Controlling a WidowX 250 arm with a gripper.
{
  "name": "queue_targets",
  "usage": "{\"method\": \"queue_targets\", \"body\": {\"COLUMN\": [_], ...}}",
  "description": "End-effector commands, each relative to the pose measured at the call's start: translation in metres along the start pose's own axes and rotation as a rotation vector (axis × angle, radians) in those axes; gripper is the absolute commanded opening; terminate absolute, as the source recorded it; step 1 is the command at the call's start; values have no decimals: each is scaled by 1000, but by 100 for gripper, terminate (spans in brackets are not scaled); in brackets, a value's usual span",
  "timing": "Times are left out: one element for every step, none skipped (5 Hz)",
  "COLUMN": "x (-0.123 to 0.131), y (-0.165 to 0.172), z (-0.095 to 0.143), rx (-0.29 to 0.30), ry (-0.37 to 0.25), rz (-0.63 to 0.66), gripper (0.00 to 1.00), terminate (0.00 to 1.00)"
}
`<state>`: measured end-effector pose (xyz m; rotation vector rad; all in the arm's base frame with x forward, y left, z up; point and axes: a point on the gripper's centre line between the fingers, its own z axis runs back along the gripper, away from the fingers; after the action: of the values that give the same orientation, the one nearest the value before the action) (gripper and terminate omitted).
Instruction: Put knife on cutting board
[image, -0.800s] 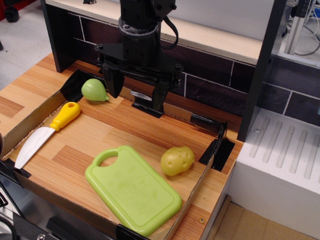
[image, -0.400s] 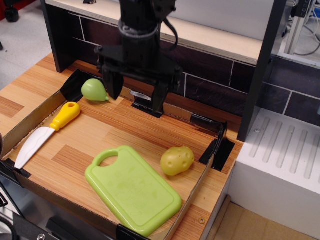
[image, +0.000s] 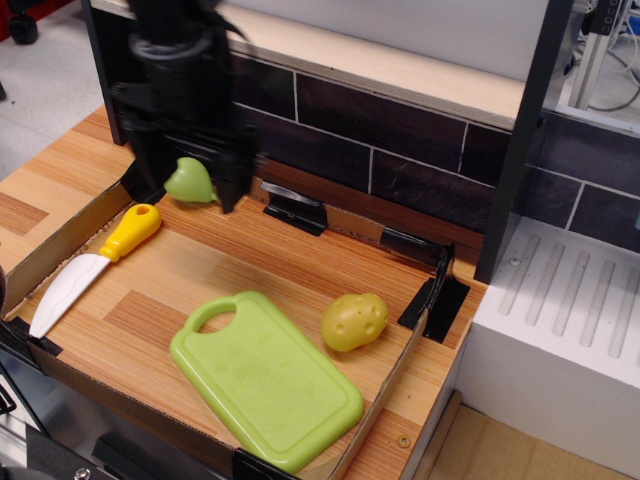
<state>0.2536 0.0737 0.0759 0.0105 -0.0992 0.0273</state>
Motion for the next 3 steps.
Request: {"method": "queue_targets", "body": {"x": [5, 2, -2], "y": [34, 38, 42], "z": [-5, -24, -35], "rx": [-58, -59, -58], "ry": [-3, 7, -11], "rz": [-85, -62, -43], "gripper": [100, 100, 100], "terminate": [0, 0, 0]}}
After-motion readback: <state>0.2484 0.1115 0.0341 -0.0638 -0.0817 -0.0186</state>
